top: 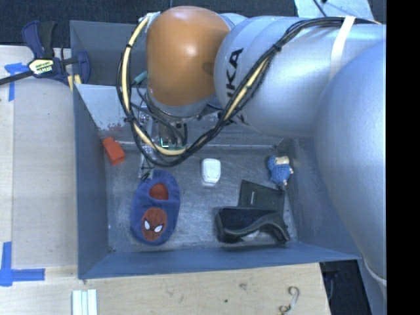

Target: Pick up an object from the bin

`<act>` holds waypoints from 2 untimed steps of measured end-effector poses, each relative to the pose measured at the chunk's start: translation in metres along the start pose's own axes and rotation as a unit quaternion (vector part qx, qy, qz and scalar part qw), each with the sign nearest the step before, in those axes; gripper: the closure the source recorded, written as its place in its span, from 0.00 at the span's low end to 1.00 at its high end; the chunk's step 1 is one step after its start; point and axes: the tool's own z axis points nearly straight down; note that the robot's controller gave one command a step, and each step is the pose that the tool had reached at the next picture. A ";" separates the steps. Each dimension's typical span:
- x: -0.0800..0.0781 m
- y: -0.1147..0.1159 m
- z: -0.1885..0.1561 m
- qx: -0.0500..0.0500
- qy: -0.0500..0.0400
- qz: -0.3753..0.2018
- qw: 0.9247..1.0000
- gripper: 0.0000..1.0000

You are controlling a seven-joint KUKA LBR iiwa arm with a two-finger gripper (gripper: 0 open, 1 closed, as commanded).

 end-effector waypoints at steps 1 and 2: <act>0.073 -0.056 0.062 0.002 0.002 -0.036 0.999 0.00; 0.045 -0.069 0.138 -0.002 -0.001 0.002 1.000 0.00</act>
Offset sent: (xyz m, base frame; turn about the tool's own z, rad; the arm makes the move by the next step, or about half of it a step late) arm -0.0705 -0.0524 -0.0577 -0.0751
